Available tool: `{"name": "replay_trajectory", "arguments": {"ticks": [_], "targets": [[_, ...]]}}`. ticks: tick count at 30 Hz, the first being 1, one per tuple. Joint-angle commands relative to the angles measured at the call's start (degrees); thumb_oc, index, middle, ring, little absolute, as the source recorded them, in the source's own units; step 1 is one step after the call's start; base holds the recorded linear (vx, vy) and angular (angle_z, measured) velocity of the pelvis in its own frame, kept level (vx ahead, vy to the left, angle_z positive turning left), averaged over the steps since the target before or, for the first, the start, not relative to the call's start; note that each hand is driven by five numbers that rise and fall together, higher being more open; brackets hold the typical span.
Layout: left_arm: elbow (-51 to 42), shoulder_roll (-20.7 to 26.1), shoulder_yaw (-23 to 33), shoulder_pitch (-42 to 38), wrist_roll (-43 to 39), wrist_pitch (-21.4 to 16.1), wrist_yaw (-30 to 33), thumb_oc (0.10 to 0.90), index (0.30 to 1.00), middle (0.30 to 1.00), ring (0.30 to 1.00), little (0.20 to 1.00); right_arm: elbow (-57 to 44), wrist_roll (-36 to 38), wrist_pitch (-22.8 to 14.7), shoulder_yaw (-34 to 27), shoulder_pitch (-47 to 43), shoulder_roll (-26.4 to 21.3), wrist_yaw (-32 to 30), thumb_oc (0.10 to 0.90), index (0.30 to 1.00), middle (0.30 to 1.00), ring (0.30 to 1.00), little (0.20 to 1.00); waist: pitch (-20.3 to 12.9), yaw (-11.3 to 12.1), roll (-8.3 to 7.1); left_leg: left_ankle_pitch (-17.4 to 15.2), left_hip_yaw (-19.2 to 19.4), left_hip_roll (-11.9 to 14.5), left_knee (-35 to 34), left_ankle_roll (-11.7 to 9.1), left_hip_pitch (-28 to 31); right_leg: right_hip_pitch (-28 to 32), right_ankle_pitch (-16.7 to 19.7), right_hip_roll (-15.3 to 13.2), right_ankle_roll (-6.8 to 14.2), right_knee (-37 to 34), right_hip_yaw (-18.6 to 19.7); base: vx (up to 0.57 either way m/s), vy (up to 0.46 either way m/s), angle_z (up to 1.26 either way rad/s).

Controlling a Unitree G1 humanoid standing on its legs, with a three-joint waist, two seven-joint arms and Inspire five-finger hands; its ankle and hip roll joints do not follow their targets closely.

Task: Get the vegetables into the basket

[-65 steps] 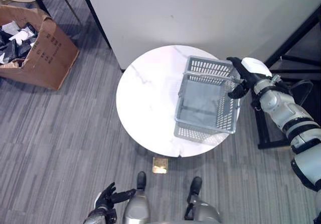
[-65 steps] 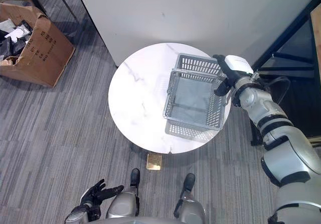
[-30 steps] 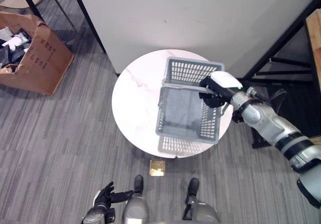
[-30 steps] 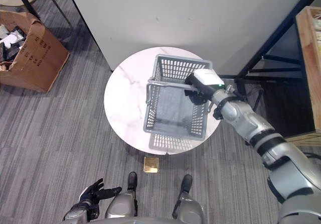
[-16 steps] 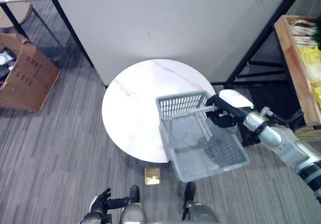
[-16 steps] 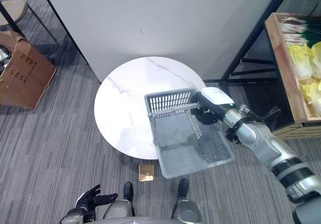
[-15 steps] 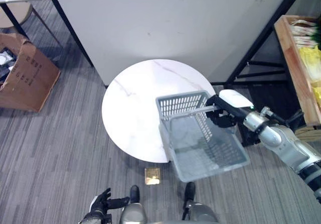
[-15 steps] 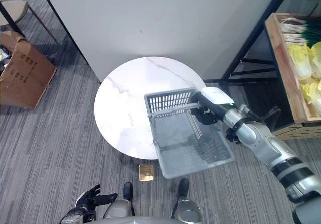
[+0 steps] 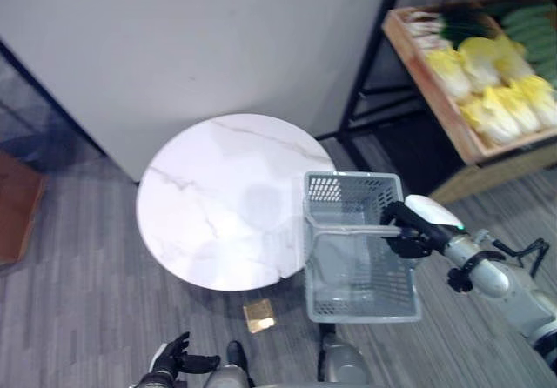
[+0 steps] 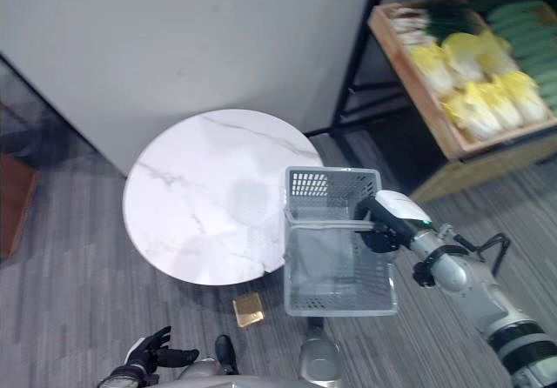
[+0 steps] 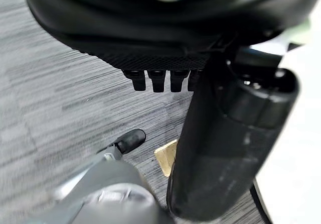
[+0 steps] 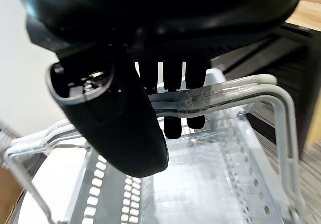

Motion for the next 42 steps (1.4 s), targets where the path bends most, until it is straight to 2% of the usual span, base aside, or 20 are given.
{"name": "replay_trajectory", "arguments": {"ticks": [1,4,7,8,11,18,23,25,26,27,28,29,30,32,33,34,37,40,41,42], "targets": [[0.16,1.92,-0.18,-0.12,0.02,-1.02,0.37,0.9,1.0,1.0,1.0,1.0,-6.06,3.09,-4.09,-1.81,-12.23,-2.33,-3.9,0.4,0.3,0.3,0.3,0.3,-2.22,3.34,2.96,-0.58,1.28,3.75,-0.13,-2.02,-1.69,7.21,-1.21,-6.8,2.32,12.49,-9.63,-0.19,0.125,-1.27],[-0.68,1.83,-0.07,0.56,-1.51,-1.04,0.23,0.9,1.0,1.0,1.0,1.0,-5.41,2.66,-4.0,1.91,-16.05,-1.93,-3.23,0.4,0.3,0.3,0.3,0.3,-2.78,4.72,2.63,-0.16,5.28,4.07,1.02,-1.59,-2.33,10.32,-2.46,-7.37,2.21,15.75,-11.2,-0.16,0.003,-1.04],[-0.83,1.83,-0.07,1.11,-1.56,-1.08,0.04,0.9,1.0,1.0,1.0,1.0,-6.18,2.72,-4.02,2.85,-17.07,-1.76,-2.7,0.4,0.3,0.3,0.3,0.3,-3.35,5.51,1.93,0.14,6.84,4.08,1.79,-2.05,-2.96,13.23,-2.64,-6.46,2.32,12.68,-11.02,-0.07,-0.067,-0.62],[-0.36,1.58,0.12,1.06,-1.68,-0.97,0.0,0.9,1.0,1.0,1.0,1.0,-7.31,2.58,-4.19,3.35,-17.61,-1.52,-2.92,0.4,0.3,0.3,0.3,0.3,-3.71,5.71,1.75,0.79,8.57,5.08,2.57,-2.81,-3.08,13.98,-3.65,-5.93,2.3,9.35,-12.26,-0.02,-0.144,-0.79],[-0.13,1.22,0.08,1.01,-1.5,-0.89,-0.06,0.9,1.0,1.0,1.0,1.0,-7.9,2.73,-4.34,3.56,-17.72,-1.6,-2.82,0.4,0.3,0.3,0.3,0.3,-3.87,5.46,2.11,1.75,9.42,5.93,2.52,-3.5,-2.92,14.18,-4.08,-5.31,1.83,7.44,-13.02,-0.03,-0.144,-0.52],[0.93,-0.71,-0.3,0.98,0.23,-0.55,-0.69,0.9,1.0,1.0,1.0,1.0,-10.63,2.57,-5.02,2.2,-15.75,-3.46,-2.44,0.4,0.3,0.3,0.3,0.3,-3.7,3.43,4.31,6.41,10.65,9.32,1.23,-6.55,-2.56,15.23,-7.06,-1.52,0.01,3.38,-13.03,-0.04,-0.186,-0.2],[0.31,-2.11,-1.21,0.42,0.83,-0.47,-0.76,0.9,1.0,1.0,1.0,1.0,-12.66,3.73,-5.47,-3.18,-9.72,-6.39,-2.4,0.4,0.3,0.3,0.3,0.3,-2.59,1.2,6.76,10.31,10.78,12.77,0.82,-8.99,-2.37,14.3,-10.12,1.78,-2.09,4.86,-11.87,-0.05,-0.185,-0.13],[0.19,-2.35,-1.68,0.24,1.17,-0.48,-0.89,0.9,1.0,1.0,1.0,1.0,-13.17,4.01,-5.58,-4.79,-7.95,-6.82,-2.34,0.4,0.3,0.3,0.3,0.3,-2.36,0.86,7.15,10.81,10.66,13.51,1.18,-9.46,-2.56,14.32,-10.67,2.34,-2.53,5.23,-11.69,-0.05,-0.234,-0.08],[-0.19,-2.77,-2.0,-0.11,1.91,-0.68,-1.01,0.9,1.0,1.0,1.0,1.0,-13.58,4.51,-5.98,-7.28,-5.02,-6.95,-2.63,0.4,0.3,0.3,0.3,0.3,-1.81,-0.22,7.38,11.24,10.19,15.42,3.85,-10.57,-3.34,14.74,-11.64,3.55,-3.53,5.13,-11.03,-0.02,-0.215,-0.06],[-0.2,-2.76,-2.3,-0.17,1.92,-0.67,-1.0,0.9,1.0,1.0,1.0,1.0,-13.96,4.55,-5.94,-8.08,-4.2,-7.02,-2.51,0.4,0.3,0.3,0.3,0.3,-1.77,0.01,7.52,11.06,9.97,15.77,4.37,-10.72,-3.54,14.87,-11.69,3.78,-3.67,5.05,-11.13,0.0,-0.342,0.05],[-0.67,-2.72,-2.13,-0.1,1.77,-0.76,-1.09,0.9,1.0,1.0,1.0,1.0,-14.52,4.96,-6.23,-9.79,-2.54,-7.42,-2.41,0.4,0.3,0.3,0.3,0.3,-1.22,-0.21,7.23,10.89,7.64,16.67,7.86,-11.21,-4.03,15.49,-12.44,4.7,-4.57,4.79,-10.04,-0.04,-0.163,0.0],[-1.29,-2.75,-1.89,-0.07,1.16,-0.87,-0.75,0.9,1.0,1.0,1.0,1.0,-14.73,5.04,-6.26,-10.27,-2.27,-7.57,-2.44,0.4,0.3,0.3,0.3,0.3,-0.38,0.99,7.37,11.64,1.41,15.11,9.71,-9.89,-5.38,14.77,-12.15,5.27,-5.45,5.23,-9.02,-0.05,-0.17,-0.19],[-1.65,-3.0,-1.91,0.09,0.57,-1.09,-0.32,0.9,1.0,1.0,1.0,1.0,-14.56,5.55,-6.44,-10.2,-2.15,-7.36,-2.41,0.4,0.3,0.3,0.3,0.3,-0.01,1.79,7.29,10.48,-5.14,12.3,9.71,-8.9,-6.78,14.26,-12.2,5.28,-5.66,5.58,-7.49,-0.06,-0.074,-0.66],[-1.79,-3.24,-2.2,0.55,-0.3,-1.42,-0.16,0.9,1.0,1.0,1.0,1.0,-13.39,5.86,-6.28,-9.43,-3.11,-7.32,-2.29,0.4,0.3,0.3,0.3,0.3,0.21,3.07,6.54,6.57,-14.83,7.16,7.63,-6.85,-9.19,13.82,-11.8,5.13,-5.4,5.12,-4.21,0.02,-0.083,-0.83],[-1.8,-3.24,-2.17,0.53,-0.31,-1.41,-0.16,0.9,1.0,1.0,1.0,1.0,-13.34,5.86,-6.29,-9.38,-3.19,-7.31,-2.3,0.4,0.3,0.3,0.3,0.3,0.1,3.0,6.52,6.7,-14.86,7.1,7.58,-6.78,-9.37,13.67,-11.69,5.08,-5.38,5.08,-4.26,0.08,-0.065,-0.99],[-1.99,-3.25,-2.49,0.87,-1.23,-1.7,-0.18,0.9,1.0,1.0,1.0,1.0,-12.46,6.35,-6.26,-8.67,-3.93,-7.04,-2.17,0.4,0.3,0.3,0.3,0.3,0.0,3.63,6.4,7.15,-19.55,6.07,5.27,-6.62,-10.48,13.11,-11.04,5.58,-5.25,4.83,-1.0,0.1,-0.025,-1.04],[-2.3,-3.11,-3.13,1.1,-1.52,-2.16,-0.18,0.9,1.0,1.0,1.0,1.0,-11.74,7.0,-6.4,-8.26,-4.59,-6.93,-1.98,0.4,0.3,0.3,0.3,0.3,-0.11,4.4,6.54,9.13,-23.51,5.04,1.78,-7.09,-11.69,12.89,-10.84,6.27,-5.1,4.85,1.95,0.11,0.001,-0.94],[-2.62,-2.8,-3.6,1.4,-1.53,-2.75,-0.07,0.9,1.0,1.0,1.0,1.0,-10.65,7.55,-6.83,-7.14,-5.82,-6.35,-1.77,0.4,0.3,0.3,0.3,0.3,-0.01,5.79,6.72,9.26,-31.67,2.13,0.45,-6.92,-12.42,13.16,-11.59,7.5,-4.95,5.5,6.86,0.17,0.066,-1.07],[-2.49,-2.63,-3.05,1.72,-1.82,-2.66,-0.33,0.9,1.0,1.0,1.0,1.0,-10.17,7.71,-6.94,-6.74,-5.64,-5.96,-1.1,0.4,0.3,0.3,0.3,0.3,-0.51,5.75,6.75,7.5,-32.76,1.32,0.54,-6.1,-11.07,13.13,-12.31,7.97,-4.81,6.14,9.65,0.19,0.174,-1.41],[-2.3,-2.58,-3.15,1.28,-1.56,-2.57,-0.38,0.9,1.0,1.0,1.0,1.0,-10.13,7.52,-6.7,-7.61,-4.43,-6.04,-1.08,0.4,0.3,0.3,0.3,0.3,-0.64,5.38,6.68,7.63,-30.99,1.56,0.59,-6.13,-10.81,13.36,-12.43,7.52,-4.68,6.27,9.88,0.16,0.209,-1.15]]}}
